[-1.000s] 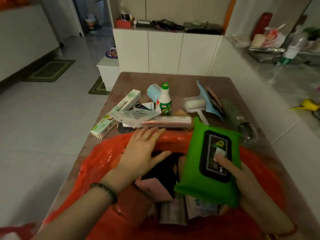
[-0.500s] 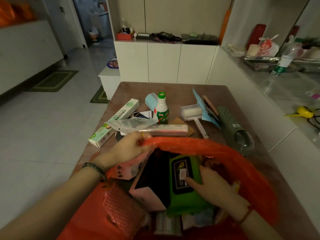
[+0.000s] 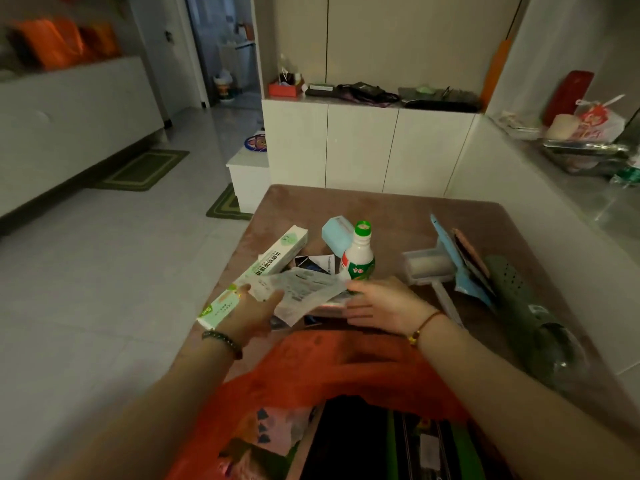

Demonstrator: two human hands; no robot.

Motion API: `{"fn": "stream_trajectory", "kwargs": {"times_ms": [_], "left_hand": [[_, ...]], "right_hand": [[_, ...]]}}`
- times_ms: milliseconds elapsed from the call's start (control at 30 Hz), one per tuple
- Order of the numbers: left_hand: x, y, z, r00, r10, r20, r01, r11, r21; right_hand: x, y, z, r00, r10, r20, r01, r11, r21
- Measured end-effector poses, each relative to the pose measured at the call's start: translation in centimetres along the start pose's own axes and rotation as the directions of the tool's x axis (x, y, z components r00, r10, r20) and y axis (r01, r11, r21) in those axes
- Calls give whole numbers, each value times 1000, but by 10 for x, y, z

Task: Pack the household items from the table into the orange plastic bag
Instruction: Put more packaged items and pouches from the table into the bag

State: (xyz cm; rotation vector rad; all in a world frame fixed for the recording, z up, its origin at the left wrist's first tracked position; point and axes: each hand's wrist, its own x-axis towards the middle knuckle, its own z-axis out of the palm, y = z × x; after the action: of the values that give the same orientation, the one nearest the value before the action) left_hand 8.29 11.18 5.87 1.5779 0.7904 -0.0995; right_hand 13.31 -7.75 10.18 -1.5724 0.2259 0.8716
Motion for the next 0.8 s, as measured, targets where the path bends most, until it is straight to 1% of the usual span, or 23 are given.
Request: {"fn": "stream_trajectory", "kwargs": {"times_ms": [100,167,233,300,333,367,433,500,533,567,600,667,700,733,767,800], "left_hand": [[23,-14,7,997,-73,-28,70,991,-113],[30,-16,10,995,-76,-64,60,974,-220],[27,-13,15,993,-84,-78,50,929,-366],[16,-10,20,997,-54,64,77,879,-470],[8,-8,20,990,-27,141,91,876,-474],[-3,-6,18,982,-18,190,102,890,-444],[-24,-4,9,972,19,236,65,936,-346],[-41,-7,-4,953,82,291,2,961,-275],[-46,-8,-14,947,116,299,-49,973,-223],[-51,-7,-24,952,145,268,-97,978,-187],[-52,-7,-35,961,187,206,-160,977,-140],[-45,-7,-56,963,252,100,-244,966,-80],[-44,-5,-63,962,261,83,-253,963,-98],[-44,-2,-67,956,266,121,-243,954,-178],[-44,1,-68,940,261,222,-199,943,-265],[-46,6,-67,904,253,345,-137,936,-325]], "right_hand": [[31,9,21,995,104,-3,-104,995,7],[45,13,28,988,154,8,-154,987,55],[52,13,33,984,179,16,-179,974,137],[58,12,38,983,179,28,-180,948,261],[60,11,40,984,174,35,-175,925,338],[61,10,43,986,157,54,-164,888,430],[58,10,48,992,118,35,-119,852,510],[52,14,48,997,72,-25,-50,867,496],[45,15,45,997,26,-74,11,886,463],[37,15,42,991,-30,-127,83,895,437],[27,13,37,978,-101,-180,165,906,389],[3,8,25,952,-244,-183,292,903,316],[-12,3,21,939,-313,-140,341,894,291],[-25,-1,18,923,-374,-94,385,890,245],[-39,-7,20,907,-420,-32,418,887,196],[-48,-10,24,891,-452,29,446,887,125]]}}
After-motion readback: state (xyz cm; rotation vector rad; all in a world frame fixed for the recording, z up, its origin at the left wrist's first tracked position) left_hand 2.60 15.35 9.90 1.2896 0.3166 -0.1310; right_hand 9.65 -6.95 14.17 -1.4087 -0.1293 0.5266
